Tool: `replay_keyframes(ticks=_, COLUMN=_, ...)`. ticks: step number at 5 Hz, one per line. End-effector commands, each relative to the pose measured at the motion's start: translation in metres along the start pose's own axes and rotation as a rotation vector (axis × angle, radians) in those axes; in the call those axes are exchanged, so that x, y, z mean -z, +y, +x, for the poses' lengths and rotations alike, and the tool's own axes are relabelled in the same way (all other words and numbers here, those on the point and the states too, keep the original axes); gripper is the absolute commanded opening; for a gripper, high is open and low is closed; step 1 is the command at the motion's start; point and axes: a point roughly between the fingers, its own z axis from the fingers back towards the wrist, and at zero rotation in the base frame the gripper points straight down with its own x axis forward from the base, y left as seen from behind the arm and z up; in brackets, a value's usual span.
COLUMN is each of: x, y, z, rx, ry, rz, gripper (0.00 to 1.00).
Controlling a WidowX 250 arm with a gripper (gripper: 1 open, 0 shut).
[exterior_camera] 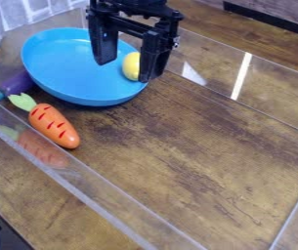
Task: Remove the purple eggplant from the blue tray and put it on the table
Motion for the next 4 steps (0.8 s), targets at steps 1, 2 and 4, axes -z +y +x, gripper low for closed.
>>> replay_keyframes(ticks=1, x=0.010, y=0.012, z=0.008, rx=0.047, ry=0.015, rz=0.002, gripper=1.00)
replay_keyframes(ticks=2, x=0.006, y=0.037, z=0.000, rx=-0.003, ry=0.021, rz=0.004, gripper=1.00)
replay_keyframes(ticks=4, x=0.003, y=0.111, z=-0.009, rx=0.144, ry=0.010, rz=0.007, gripper=1.00)
